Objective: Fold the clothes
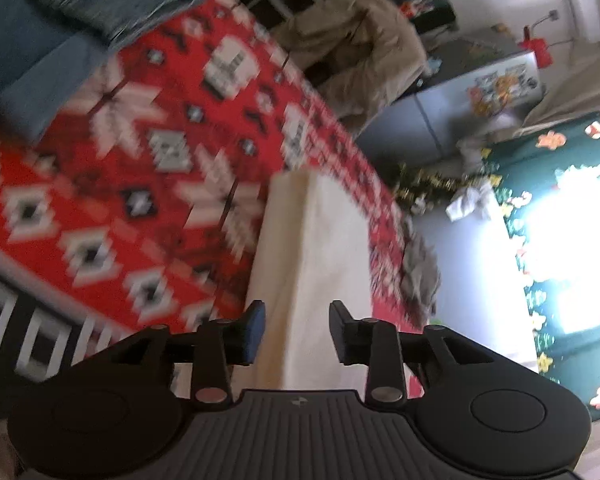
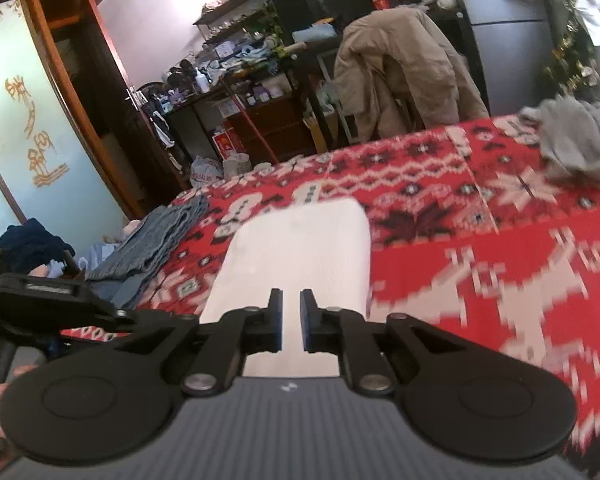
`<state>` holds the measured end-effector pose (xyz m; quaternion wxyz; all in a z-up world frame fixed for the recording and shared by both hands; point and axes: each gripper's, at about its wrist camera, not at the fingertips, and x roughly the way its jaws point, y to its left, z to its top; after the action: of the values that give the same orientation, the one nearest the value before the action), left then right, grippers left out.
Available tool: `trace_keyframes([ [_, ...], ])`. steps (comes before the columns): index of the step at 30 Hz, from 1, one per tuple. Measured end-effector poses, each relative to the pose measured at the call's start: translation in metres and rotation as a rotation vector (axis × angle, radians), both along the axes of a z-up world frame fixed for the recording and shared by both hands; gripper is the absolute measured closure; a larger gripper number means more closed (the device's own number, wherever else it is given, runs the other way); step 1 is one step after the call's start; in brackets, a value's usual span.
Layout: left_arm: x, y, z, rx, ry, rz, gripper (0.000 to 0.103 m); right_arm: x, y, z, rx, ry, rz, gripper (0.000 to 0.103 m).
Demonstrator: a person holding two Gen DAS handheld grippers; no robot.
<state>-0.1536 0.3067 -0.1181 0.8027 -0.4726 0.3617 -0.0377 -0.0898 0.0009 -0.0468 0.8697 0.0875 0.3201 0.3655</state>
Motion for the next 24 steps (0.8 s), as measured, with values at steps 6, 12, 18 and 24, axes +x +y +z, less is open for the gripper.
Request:
trace_keyframes([
  [6, 0.057, -0.004, -0.005, 0.063, 0.035, -0.046, 0.069, 0.052, 0.02, -0.003, 0.061, 0.005, -0.006, 0.091],
  [12, 0.058, -0.027, -0.005, 0.207, 0.016, -0.086, 0.095, 0.068, 0.022, -0.013, 0.091, 0.008, -0.007, 0.091],
  [18, 0.051, -0.029, -0.004, 0.271, 0.007, -0.055, 0.095, 0.05, 0.038, -0.014, 0.034, -0.063, 0.135, 0.091],
  [24, 0.052, -0.026, -0.008, 0.26, 0.031, -0.042, 0.095, 0.027, 0.074, -0.035, -0.175, -0.134, 0.245, 0.091],
])
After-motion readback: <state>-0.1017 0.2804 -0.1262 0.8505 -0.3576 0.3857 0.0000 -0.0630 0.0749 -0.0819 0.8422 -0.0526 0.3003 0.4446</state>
